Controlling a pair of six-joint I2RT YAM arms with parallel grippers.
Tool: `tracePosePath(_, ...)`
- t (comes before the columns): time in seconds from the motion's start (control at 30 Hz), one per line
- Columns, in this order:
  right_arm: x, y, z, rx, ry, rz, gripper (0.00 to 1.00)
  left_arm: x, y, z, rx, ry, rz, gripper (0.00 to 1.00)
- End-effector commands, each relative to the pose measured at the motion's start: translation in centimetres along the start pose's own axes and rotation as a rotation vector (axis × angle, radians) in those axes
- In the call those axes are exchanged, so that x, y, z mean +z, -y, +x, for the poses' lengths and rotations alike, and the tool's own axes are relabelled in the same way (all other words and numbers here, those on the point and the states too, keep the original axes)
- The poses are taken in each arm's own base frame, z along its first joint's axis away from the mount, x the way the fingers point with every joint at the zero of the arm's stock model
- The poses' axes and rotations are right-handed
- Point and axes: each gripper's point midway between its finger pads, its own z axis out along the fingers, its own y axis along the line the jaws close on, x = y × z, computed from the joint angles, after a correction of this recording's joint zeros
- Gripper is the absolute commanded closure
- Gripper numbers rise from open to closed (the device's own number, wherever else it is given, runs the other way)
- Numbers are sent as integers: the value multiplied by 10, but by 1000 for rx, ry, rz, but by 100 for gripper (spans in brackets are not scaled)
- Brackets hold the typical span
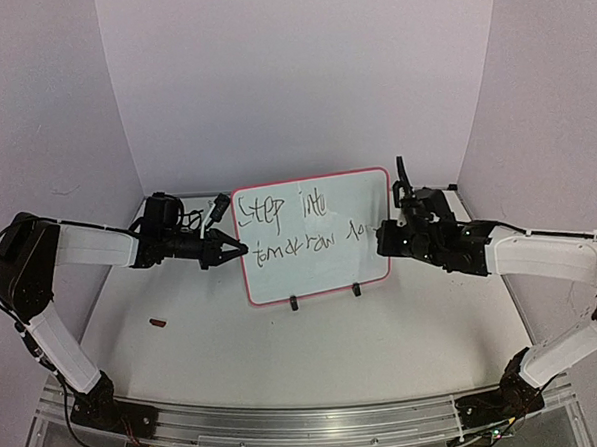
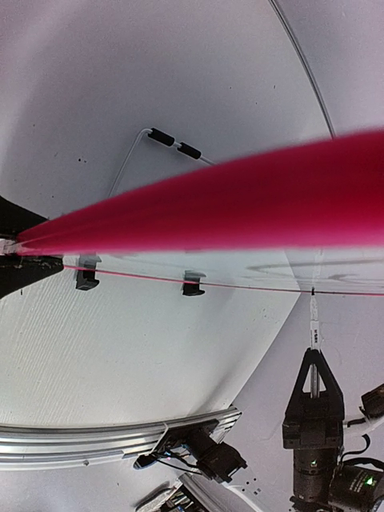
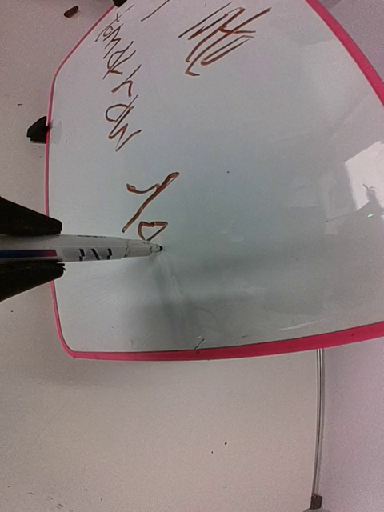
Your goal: Write a sentence on the whiteboard
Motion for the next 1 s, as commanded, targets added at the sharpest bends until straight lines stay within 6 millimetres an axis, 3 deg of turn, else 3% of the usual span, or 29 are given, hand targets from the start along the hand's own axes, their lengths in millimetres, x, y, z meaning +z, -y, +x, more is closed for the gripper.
tracePosePath(0.0,1,-4,-21,-2,51,8,100,-1,-21,22,-4,-71,-128,100)
tracePosePath(0.7,3,14,14,52,-19,37,100,0,-21,23,-6,-74,-127,100)
tracePosePath(0.97,-1,9,-6,28,28,37,100,-1,-21,22,-4,-71,-127,100)
